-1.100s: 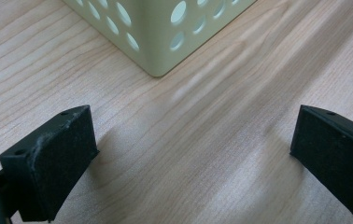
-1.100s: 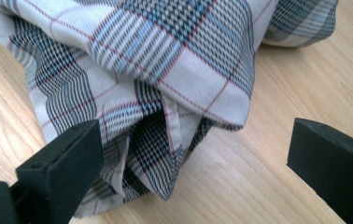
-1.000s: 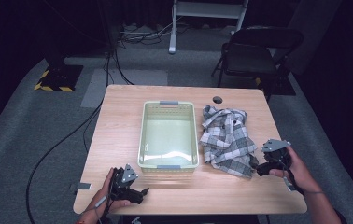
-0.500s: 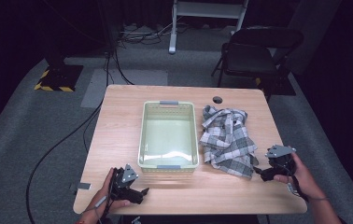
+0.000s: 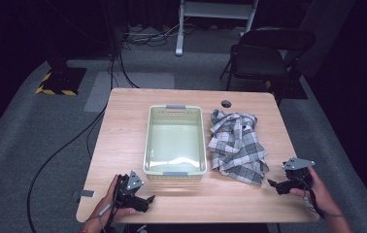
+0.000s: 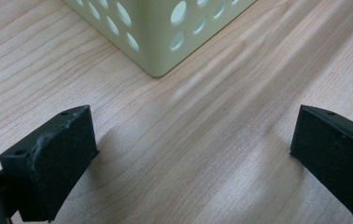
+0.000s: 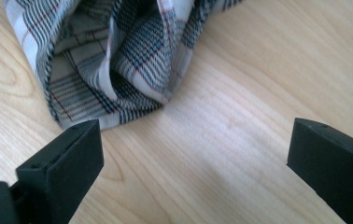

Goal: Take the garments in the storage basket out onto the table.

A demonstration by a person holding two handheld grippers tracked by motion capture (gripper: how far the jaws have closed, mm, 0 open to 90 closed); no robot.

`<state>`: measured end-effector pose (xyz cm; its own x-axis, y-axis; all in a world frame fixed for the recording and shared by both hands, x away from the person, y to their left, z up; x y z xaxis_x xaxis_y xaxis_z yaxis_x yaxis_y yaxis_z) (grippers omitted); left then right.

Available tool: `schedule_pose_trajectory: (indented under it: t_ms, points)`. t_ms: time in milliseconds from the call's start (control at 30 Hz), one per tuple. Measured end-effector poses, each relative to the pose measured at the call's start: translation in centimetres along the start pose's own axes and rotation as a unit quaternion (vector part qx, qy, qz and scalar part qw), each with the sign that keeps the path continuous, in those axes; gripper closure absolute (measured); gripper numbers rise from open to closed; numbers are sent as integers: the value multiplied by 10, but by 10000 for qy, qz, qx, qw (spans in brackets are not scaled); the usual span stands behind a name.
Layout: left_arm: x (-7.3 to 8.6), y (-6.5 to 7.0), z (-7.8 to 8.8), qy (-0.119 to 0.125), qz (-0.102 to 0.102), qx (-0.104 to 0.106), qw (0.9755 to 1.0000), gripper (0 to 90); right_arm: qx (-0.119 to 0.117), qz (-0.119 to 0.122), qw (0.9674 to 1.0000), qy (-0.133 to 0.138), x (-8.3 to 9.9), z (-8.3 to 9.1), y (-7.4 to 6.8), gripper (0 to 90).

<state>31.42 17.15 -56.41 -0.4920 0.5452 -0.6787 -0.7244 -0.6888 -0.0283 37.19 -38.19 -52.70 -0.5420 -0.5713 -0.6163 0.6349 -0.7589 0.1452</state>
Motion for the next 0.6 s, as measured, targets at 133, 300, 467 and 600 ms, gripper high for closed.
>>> schedule_pose_trajectory:
  t_ms: [133, 300, 467, 600]
  points:
    - [0, 0, 0, 0, 2, 1, 10000, 0, -17, -77, 10000, 0, 9, 0, 2, 35]
    - [0, 0, 0, -2, 1, -2, 10000, 0, -49, -209, 9998, 23, 20, -2, 4, 35]
    - [0, 0, 0, -2, 25, -6, 10000, 0, -93, -310, 9995, 57, 29, -4, 5, 35]
    - [-1, 0, -1, 1, 22, -8, 10000, 0, -205, -513, 9983, 171, 38, -5, 7, 33]
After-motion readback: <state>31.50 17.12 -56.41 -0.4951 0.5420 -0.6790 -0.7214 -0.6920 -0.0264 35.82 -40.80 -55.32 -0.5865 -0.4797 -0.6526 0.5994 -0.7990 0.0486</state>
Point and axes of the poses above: each handheld gripper's, and its own axes: z roughly backward along the jaws, x roughly out of its underside, y roughly to its right, the point moved 2 cm from there along -z, roughly forward along the jaws, and after that the axes turned 3 degrees about -z, right-handed, at the moved point
